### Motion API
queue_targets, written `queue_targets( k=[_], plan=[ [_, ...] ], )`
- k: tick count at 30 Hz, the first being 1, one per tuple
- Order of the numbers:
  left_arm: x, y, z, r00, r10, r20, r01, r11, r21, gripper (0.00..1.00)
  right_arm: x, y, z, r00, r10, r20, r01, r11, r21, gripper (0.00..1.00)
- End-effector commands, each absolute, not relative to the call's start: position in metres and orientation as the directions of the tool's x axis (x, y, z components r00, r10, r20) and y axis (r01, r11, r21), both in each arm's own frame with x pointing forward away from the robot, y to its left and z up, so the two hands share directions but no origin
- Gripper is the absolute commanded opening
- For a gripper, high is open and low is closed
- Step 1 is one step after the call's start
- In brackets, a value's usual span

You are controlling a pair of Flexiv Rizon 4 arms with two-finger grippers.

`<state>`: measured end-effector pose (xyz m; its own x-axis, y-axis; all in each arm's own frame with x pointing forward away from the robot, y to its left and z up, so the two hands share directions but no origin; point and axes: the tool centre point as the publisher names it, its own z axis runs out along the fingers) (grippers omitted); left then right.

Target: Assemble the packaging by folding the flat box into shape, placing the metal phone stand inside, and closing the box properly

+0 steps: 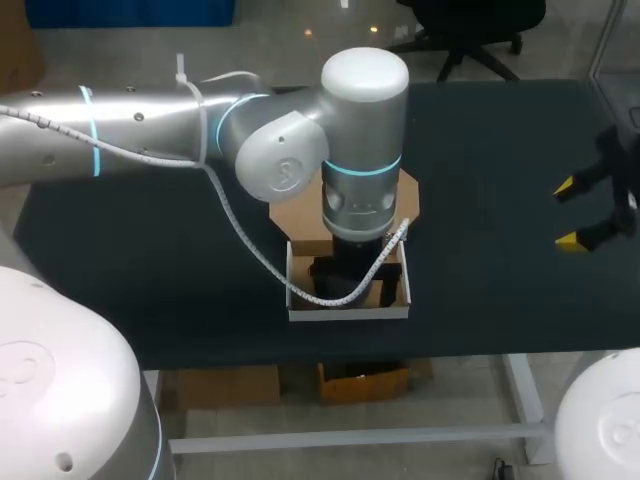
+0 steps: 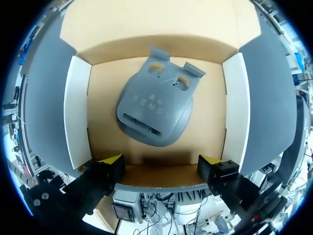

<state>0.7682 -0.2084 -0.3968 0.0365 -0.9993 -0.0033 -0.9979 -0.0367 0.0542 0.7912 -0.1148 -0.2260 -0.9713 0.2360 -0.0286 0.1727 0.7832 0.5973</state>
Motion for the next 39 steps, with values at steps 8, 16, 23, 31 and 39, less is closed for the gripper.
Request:
queue_targets(
  k=[8, 16, 23, 31, 39],
  plan=[
    [0.770, -0.201, -0.368, -0.012, -0.998, 0.057, -0.999, 0.010, -0.041, 1.00, 0.791, -0.116, -0.225, -0.972, 0.233, -0.025, 0.172, 0.782, 0.599, 1.00],
    [0.783, -0.181, -0.339, -0.120, -0.979, 0.162, -0.988, 0.102, -0.117, 1.00, 0.791, -0.116, -0.225, -0.972, 0.233, -0.025, 0.172, 0.782, 0.599, 1.00],
    [0.798, -0.156, -0.322, -0.213, -0.949, 0.231, -0.968, 0.174, -0.180, 1.00, 0.791, -0.116, -0.225, -0.972, 0.233, -0.025, 0.172, 0.782, 0.599, 1.00],
    [0.816, -0.125, -0.305, -0.316, -0.909, 0.272, -0.936, 0.252, -0.245, 1.00, 0.791, -0.116, -0.225, -0.972, 0.233, -0.025, 0.172, 0.782, 0.599, 1.00],
    [0.819, -0.122, -0.302, -0.314, -0.913, 0.260, -0.932, 0.244, -0.269, 1.00, 0.791, -0.116, -0.225, -0.972, 0.233, -0.025, 0.172, 0.782, 0.599, 1.00]
  ],
)
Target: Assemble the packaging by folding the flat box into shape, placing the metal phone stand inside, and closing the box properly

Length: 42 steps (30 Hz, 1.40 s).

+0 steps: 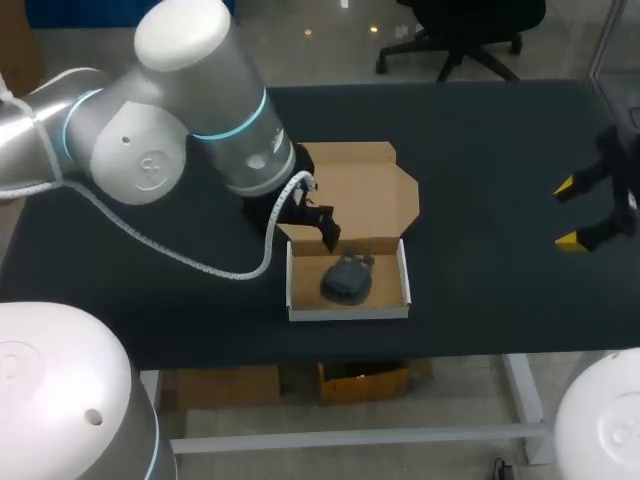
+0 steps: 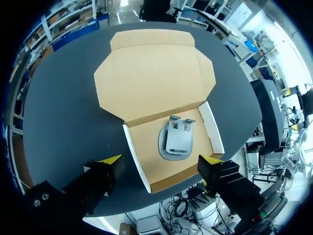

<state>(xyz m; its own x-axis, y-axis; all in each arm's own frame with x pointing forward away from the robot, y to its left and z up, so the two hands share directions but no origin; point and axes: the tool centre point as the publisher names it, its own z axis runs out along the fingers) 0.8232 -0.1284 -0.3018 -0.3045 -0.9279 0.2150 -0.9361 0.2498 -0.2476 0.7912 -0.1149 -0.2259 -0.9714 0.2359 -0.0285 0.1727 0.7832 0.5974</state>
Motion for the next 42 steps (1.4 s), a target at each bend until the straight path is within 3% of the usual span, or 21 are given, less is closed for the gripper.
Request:
queue_targets(
  k=[1, 14, 26, 42],
  plan=[
    [0.819, -0.122, -0.302, -0.314, -0.913, 0.260, -0.932, 0.244, -0.269, 1.00, 0.791, -0.116, -0.225, -0.972, 0.233, -0.025, 0.172, 0.782, 0.599, 1.00],
    [0.826, -0.121, -0.305, -0.325, -0.912, 0.249, -0.926, 0.254, -0.280, 1.00, 0.791, -0.116, -0.225, -0.972, 0.233, -0.025, 0.172, 0.782, 0.599, 1.00],
    [0.855, -0.085, -0.300, -0.429, -0.871, 0.239, -0.862, 0.316, -0.398, 1.00, 0.808, -0.108, -0.205, -0.989, 0.147, -0.033, 0.098, 0.798, 0.595, 1.00],
    [0.916, -0.049, -0.323, -0.562, -0.772, 0.297, -0.794, 0.402, -0.456, 1.00, 0.830, -0.101, -0.190, -0.997, 0.069, 0.016, 0.065, 0.805, 0.590, 1.00]
  ],
)
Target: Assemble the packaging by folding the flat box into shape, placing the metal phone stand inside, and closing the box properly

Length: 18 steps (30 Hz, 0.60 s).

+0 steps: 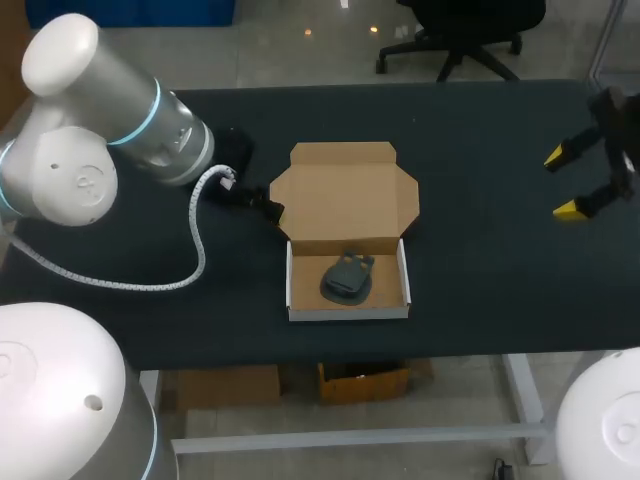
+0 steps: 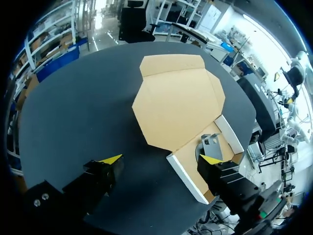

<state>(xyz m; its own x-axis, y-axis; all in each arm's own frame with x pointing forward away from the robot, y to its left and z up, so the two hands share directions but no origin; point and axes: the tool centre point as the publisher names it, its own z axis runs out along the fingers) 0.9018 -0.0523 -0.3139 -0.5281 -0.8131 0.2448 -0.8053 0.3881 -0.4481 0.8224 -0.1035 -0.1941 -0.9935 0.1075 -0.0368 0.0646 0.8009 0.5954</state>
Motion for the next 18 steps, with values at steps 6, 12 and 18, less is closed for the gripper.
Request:
queue_targets(
  k=[6, 12, 18],
  plan=[
    [0.935, -0.042, -0.328, -0.606, -0.735, 0.303, -0.764, 0.434, -0.477, 1.00, 0.836, -0.096, -0.188, -0.998, 0.057, 0.024, 0.061, 0.809, 0.585, 1.00],
    [0.949, -0.036, -0.333, -0.661, -0.666, 0.345, -0.724, 0.445, -0.527, 1.00, 0.842, -0.091, -0.181, -0.999, 0.047, 0.027, 0.054, 0.815, 0.577, 1.00],
    [0.959, -0.035, -0.331, -0.701, -0.600, 0.385, -0.691, 0.436, -0.576, 1.00, 0.846, -0.085, -0.177, -0.999, 0.042, 0.025, 0.049, 0.820, 0.571, 1.00]
  ],
)
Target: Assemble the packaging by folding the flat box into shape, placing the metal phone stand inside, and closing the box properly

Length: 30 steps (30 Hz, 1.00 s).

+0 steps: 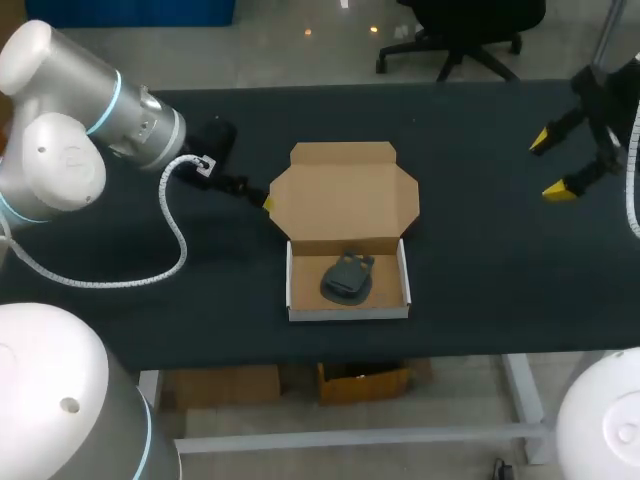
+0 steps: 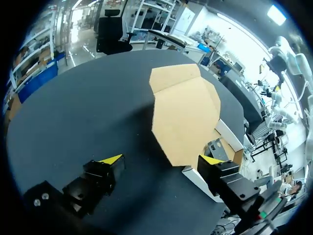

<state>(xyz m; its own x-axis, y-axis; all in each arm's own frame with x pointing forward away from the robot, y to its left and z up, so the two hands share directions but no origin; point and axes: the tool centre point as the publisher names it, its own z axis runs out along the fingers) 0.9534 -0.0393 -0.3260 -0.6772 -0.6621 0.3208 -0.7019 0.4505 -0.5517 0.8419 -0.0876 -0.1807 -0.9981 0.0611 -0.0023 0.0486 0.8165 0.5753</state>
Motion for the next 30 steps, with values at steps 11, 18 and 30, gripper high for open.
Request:
queue_targets(
  k=[11, 18, 30],
  plan=[
    [0.953, -0.041, -0.326, -0.730, -0.524, 0.438, -0.672, 0.438, -0.597, 1.00, 0.849, -0.079, -0.174, -0.999, 0.038, 0.021, 0.043, 0.825, 0.563, 1.00],
    [0.953, -0.041, -0.326, -0.730, -0.524, 0.438, -0.672, 0.438, -0.597, 1.00, 0.859, -0.077, -0.178, -0.999, 0.020, 0.026, 0.032, 0.833, 0.553, 1.00],
    [0.985, -0.048, -0.340, -0.759, -0.450, 0.470, -0.645, 0.426, -0.635, 1.00, 0.865, -0.074, -0.176, -1.000, 0.005, 0.018, 0.014, 0.837, 0.547, 1.00]
  ],
)
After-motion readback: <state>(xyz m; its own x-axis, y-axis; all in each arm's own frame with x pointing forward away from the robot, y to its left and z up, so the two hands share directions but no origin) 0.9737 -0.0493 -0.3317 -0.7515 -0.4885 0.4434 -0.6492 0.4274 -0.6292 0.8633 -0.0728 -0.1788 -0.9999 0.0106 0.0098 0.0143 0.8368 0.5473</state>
